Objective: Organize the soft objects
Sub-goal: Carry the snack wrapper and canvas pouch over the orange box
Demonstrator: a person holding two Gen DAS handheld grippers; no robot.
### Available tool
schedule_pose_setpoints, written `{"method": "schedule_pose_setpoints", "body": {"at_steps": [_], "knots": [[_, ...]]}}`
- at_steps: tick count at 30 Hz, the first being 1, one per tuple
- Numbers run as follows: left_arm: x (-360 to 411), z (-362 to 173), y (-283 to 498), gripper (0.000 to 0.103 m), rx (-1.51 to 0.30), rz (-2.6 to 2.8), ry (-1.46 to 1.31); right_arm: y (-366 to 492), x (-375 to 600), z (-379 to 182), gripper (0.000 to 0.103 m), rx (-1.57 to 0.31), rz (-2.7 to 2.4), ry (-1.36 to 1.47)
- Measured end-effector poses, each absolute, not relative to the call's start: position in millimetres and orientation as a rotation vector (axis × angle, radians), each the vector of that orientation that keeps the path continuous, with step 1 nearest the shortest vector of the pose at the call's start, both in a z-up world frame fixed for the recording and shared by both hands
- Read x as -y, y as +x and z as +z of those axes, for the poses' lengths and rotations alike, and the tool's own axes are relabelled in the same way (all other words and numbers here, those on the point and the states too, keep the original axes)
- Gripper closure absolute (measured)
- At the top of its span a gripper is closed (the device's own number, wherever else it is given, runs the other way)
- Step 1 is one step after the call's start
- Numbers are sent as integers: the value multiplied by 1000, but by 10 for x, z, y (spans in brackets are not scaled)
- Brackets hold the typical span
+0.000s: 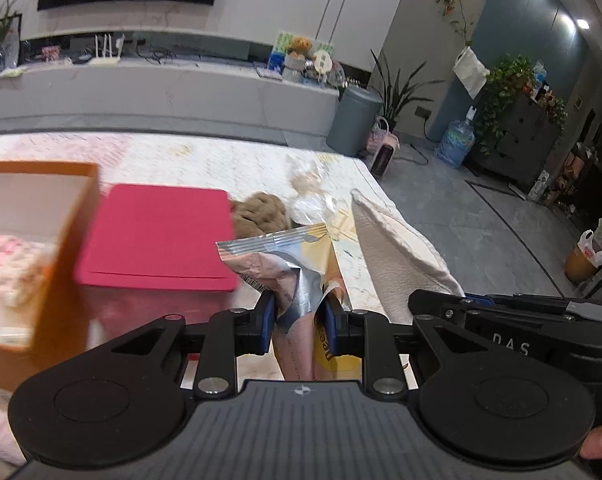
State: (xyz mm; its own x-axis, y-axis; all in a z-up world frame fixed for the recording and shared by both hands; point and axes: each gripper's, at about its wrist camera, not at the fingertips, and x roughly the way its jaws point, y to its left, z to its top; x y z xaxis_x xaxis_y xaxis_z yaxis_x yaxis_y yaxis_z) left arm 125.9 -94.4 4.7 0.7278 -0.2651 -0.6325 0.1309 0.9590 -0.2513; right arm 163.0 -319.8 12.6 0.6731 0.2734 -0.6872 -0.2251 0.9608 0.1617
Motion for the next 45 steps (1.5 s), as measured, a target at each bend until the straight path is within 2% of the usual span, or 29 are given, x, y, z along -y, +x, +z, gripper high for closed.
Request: {"method": "schedule_pose_setpoints", "body": {"at_steps": [13,23,33,40,45], "knots": [[-240,377,628,75,-562,-22,-264,1084,2364,506,90,-705,419,25],[-1114,596,704,75,-474,141,-305,1131,1436,630,90,-709,597,-14],[-1587,424,1181,75,-578,111,-187,1546,594,534,90,-760,695,-85],[-1891,34,1526,75,-690,135,-306,1982,231,258,89,-826,671,-134],[-2013,-166,1767,75,-744,164,-285,2273,3,63,88,-870,652,-213]]}}
